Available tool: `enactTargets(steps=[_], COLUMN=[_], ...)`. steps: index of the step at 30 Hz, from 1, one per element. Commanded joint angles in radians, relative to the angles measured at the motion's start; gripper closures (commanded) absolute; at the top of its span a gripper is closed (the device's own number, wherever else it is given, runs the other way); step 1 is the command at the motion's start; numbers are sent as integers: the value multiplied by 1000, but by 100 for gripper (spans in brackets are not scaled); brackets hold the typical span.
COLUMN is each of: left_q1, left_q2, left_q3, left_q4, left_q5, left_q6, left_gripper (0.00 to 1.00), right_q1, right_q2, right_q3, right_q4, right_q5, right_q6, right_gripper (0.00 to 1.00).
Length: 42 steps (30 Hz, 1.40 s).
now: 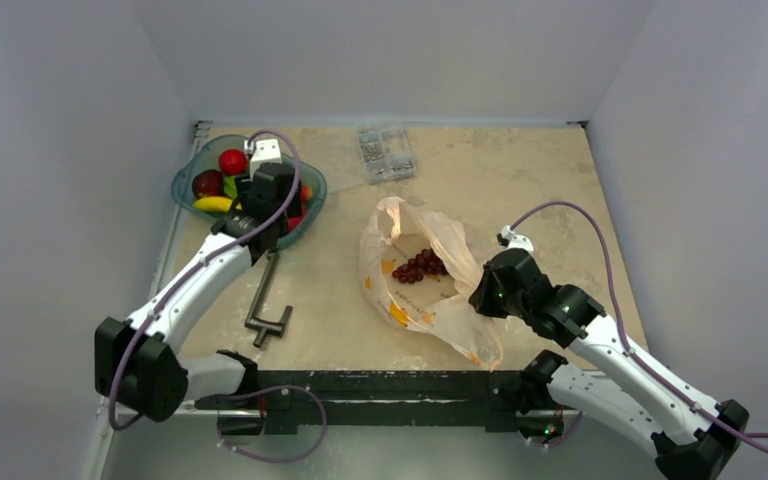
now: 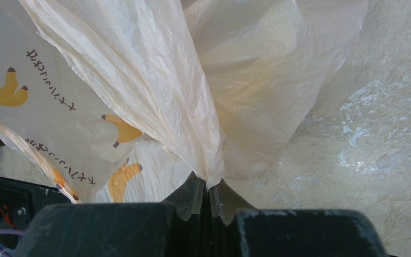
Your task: Take the fake fruits out of the plastic bag
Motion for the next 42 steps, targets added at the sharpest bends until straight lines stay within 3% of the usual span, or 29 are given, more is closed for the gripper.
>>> enactTargets(steps=[1,8,13,15,20,31,35,42], left_q1=[106,293,359,375,415,454,454,407], left_q2=[140,412,574,612,667,502,400,172], left_q3=[132,304,448,471,484,362,315,81], left_q4=[59,56,-61,-90,-142,-119,-118,-10], left_q5=[51,223,347,366,405,450,492,752], left_q6=[6,2,-36,-54,-94,-120,-128,-221], left_gripper=[100,100,100,94,66,2,0,3], right_q1=[3,3,3,4,3,3,3,3], right_q2=[-18,-30,-41,-46,-56,-57,-57,-56], right_q3=[0,-3,-2,-3,-3,-3,-3,-3], right_q4=[14,20,21,23,24,26,26,26], right_q5=[14,10,9,9,8,8,8,11], right_q6=[11,10,8,8,7,7,8,8], right_gripper=[100,100,100,100,100,100,100,100])
